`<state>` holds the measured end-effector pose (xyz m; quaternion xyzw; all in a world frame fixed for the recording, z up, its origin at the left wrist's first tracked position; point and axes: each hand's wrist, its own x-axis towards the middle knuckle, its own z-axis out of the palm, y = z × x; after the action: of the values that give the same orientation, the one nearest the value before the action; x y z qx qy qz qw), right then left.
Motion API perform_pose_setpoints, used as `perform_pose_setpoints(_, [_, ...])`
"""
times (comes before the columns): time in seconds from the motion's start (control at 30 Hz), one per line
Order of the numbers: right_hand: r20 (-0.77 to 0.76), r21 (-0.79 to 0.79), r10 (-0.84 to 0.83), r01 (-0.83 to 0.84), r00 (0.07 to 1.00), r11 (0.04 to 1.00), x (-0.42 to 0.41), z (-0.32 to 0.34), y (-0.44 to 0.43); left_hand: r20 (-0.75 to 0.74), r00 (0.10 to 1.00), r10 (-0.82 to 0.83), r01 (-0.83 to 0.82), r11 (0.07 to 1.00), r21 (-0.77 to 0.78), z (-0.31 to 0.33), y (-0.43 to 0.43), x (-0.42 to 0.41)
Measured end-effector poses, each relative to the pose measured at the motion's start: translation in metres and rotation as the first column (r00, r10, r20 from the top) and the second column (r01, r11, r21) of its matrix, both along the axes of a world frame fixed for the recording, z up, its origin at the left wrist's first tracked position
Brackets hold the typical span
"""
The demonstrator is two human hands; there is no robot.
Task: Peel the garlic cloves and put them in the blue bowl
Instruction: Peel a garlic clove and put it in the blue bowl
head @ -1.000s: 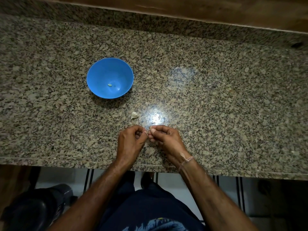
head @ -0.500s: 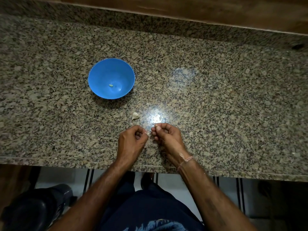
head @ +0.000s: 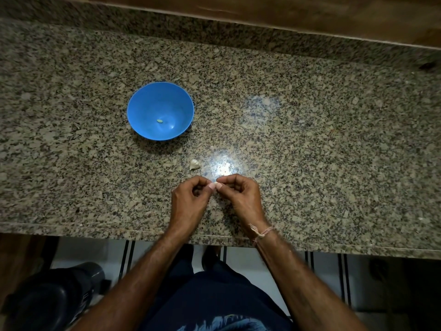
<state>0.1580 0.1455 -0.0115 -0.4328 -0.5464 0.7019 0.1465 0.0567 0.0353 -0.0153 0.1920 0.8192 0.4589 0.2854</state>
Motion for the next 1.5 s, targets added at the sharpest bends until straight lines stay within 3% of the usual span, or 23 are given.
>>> perform_pose_setpoints(0.17, [-0.004, 0.039, 0.025, -0.025, 1.000, 0.999, 0.002, -0.003, -0.003, -0.007, 1.000, -0.023, 0.023, 1.000, 0.012, -0.001, -0.001, 0.000])
perform_pose_setpoints(0.33, [-0.062, -0.022, 0.022, -0.023, 0.998, 0.999, 0.002, -0.002, -0.002, 0.210, 0.977, 0.042, -0.062, 0.994, 0.088, -0.001, -0.002, 0.000])
perform_pose_setpoints(0.5, [-0.070, -0.220, 0.022, -0.037, 0.997, 0.975, 0.005, 0.000, -0.005, 0.058, 0.997, -0.042, 0.040, 0.998, 0.048, 0.000, -0.003, -0.002])
perform_pose_setpoints(0.57, [-0.055, -0.226, 0.004, -0.016, 0.998, 0.974, 0.005, 0.001, -0.004, 0.028, 0.998, -0.064, 0.063, 0.998, 0.027, 0.001, -0.003, 0.000])
perform_pose_setpoints(0.67, [0.008, -0.018, 0.065, -0.065, 0.998, 0.998, 0.004, -0.001, -0.004, 0.124, 0.992, -0.030, 0.030, 1.000, 0.003, -0.001, -0.003, 0.001])
perform_pose_setpoints(0.77, [0.133, 0.283, 0.097, -0.132, 0.986, 0.950, 0.002, -0.006, -0.009, 0.189, 0.982, 0.010, -0.007, 1.000, -0.017, -0.001, -0.001, 0.002])
perform_pose_setpoints(0.97, [0.267, 0.645, 0.136, -0.281, 0.954, 0.711, -0.004, -0.007, -0.007, -0.090, 0.991, -0.101, 0.095, 0.994, -0.061, 0.003, 0.003, 0.013])
perform_pose_setpoints(1.03, [0.309, 0.660, 0.145, -0.322, 0.940, 0.679, -0.006, -0.006, -0.009, -0.193, 0.967, -0.165, 0.153, 0.985, -0.079, -0.001, 0.004, 0.013])
perform_pose_setpoints(1.17, [0.288, 0.441, 0.182, -0.299, 0.940, 0.847, -0.008, -0.004, -0.010, -0.275, 0.932, -0.239, 0.220, 0.971, -0.098, -0.002, 0.003, 0.009])
perform_pose_setpoints(1.2, [0.270, 0.402, 0.187, -0.287, 0.945, 0.869, -0.008, -0.003, -0.011, -0.206, 0.951, -0.232, 0.215, 0.971, -0.100, -0.001, 0.004, 0.008])
perform_pose_setpoints(1.27, [0.251, 0.454, 0.190, -0.289, 0.949, 0.843, -0.009, -0.001, -0.014, 0.162, 0.977, -0.142, 0.152, 0.987, -0.049, 0.000, 0.006, 0.006])
perform_pose_setpoints(1.33, [0.273, 0.572, 0.187, -0.316, 0.944, 0.757, -0.008, -0.002, -0.015, 0.578, 0.815, -0.054, 0.045, 0.999, 0.030, 0.002, 0.006, 0.000])
perform_pose_setpoints(1.37, [0.281, 0.604, 0.186, -0.324, 0.941, 0.728, -0.008, -0.003, -0.016, 0.649, 0.760, -0.045, 0.023, 0.999, 0.042, 0.003, 0.005, -0.002])
perform_pose_setpoints(1.4, [0.284, 0.597, 0.188, -0.327, 0.940, 0.732, -0.009, -0.004, -0.015, 0.623, 0.780, -0.056, 0.039, 0.998, 0.042, 0.003, 0.004, -0.003])
perform_pose_setpoints(1.43, [0.273, 0.538, 0.197, -0.319, 0.942, 0.780, -0.010, -0.003, -0.014, 0.507, 0.858, -0.081, 0.077, 0.997, 0.028, 0.004, 0.003, -0.001])
perform_pose_setpoints(1.5, [0.203, 0.297, 0.215, -0.269, 0.955, 0.916, -0.012, 0.002, -0.011, 0.172, 0.976, -0.134, 0.138, 0.990, -0.013, 0.003, 0.001, 0.002])
